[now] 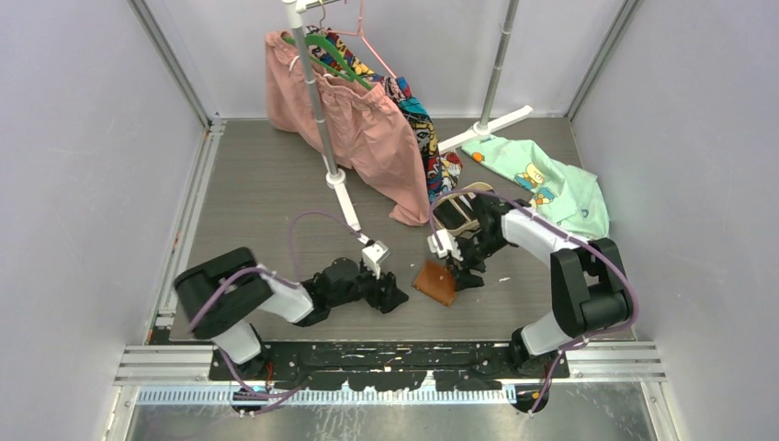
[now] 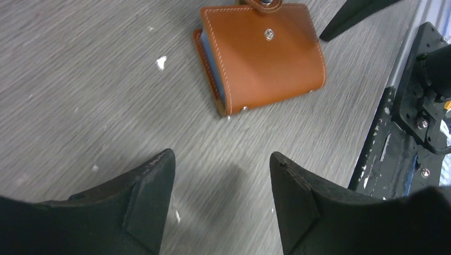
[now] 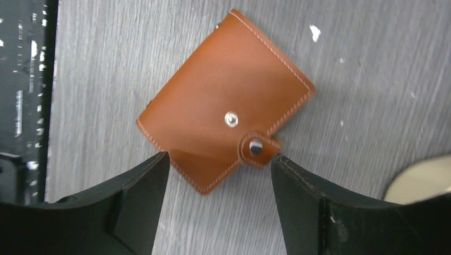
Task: Put the credit cards into the card holder
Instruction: Move the card holder to the center of the board, then open the card holder at the center of the board.
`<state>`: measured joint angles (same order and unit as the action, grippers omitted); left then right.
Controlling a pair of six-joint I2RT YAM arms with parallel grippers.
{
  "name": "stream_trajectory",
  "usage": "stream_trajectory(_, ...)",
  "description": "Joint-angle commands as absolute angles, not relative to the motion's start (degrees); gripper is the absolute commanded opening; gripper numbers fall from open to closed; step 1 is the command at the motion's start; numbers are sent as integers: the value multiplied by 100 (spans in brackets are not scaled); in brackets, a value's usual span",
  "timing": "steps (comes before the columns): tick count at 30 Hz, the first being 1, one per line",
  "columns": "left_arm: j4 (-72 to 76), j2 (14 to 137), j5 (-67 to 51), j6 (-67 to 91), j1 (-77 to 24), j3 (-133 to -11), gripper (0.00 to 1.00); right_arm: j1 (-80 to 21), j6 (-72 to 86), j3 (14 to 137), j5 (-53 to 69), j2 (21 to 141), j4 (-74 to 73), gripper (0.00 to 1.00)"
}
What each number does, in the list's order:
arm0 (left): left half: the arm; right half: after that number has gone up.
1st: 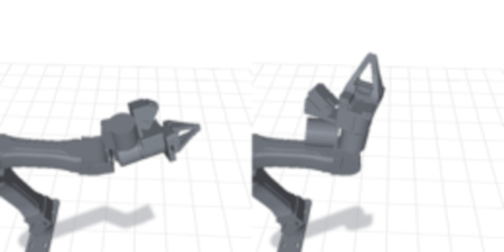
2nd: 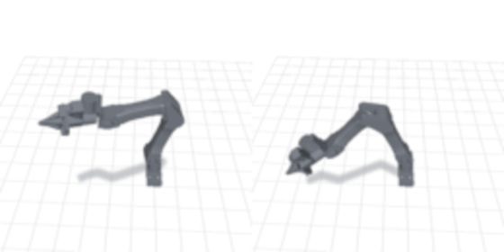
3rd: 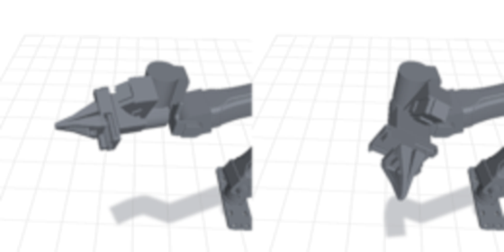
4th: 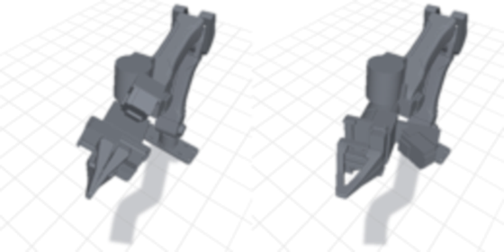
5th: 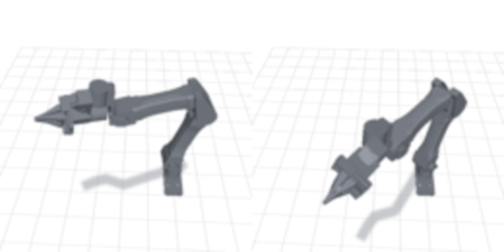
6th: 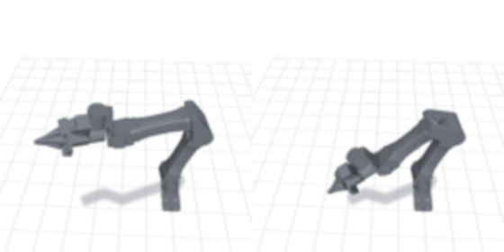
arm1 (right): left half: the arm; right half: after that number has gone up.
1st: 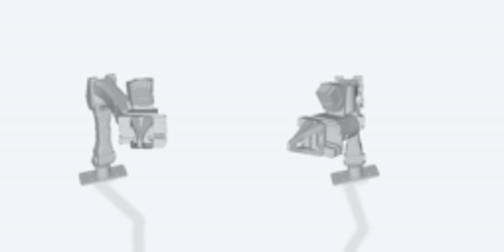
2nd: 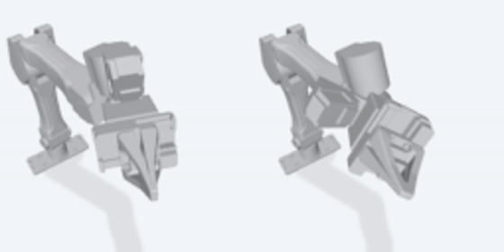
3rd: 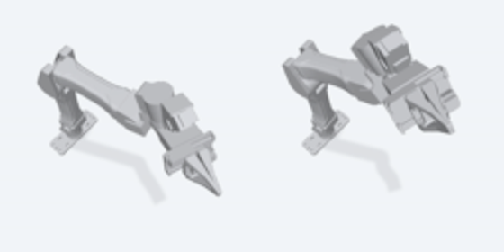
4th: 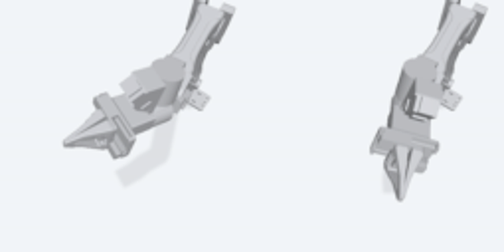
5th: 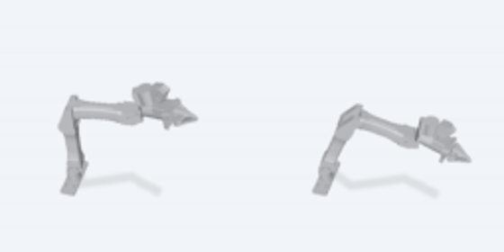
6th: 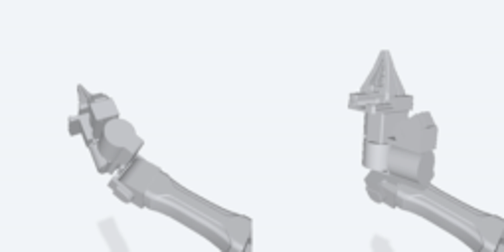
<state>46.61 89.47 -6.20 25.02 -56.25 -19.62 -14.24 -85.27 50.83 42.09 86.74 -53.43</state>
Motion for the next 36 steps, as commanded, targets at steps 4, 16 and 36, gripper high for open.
stream_trajectory(4, 8092, 10592, -962, 2385, -5651, -2066, 63, -1883, -7988, 4939, 3761, 8779, -3857, 66)
stream_trajectory(16, 6729, 10302, -807, 2408, -5672, -2212, 57, -2022, -7075, 4884, 3653, 8575, -3463, 19)
stream_trajectory(36, 2316, 9562, -633, 3734, -5351, -3915, 47, -1817, -6654, 4980, 3216, 8298, -3924, 53)
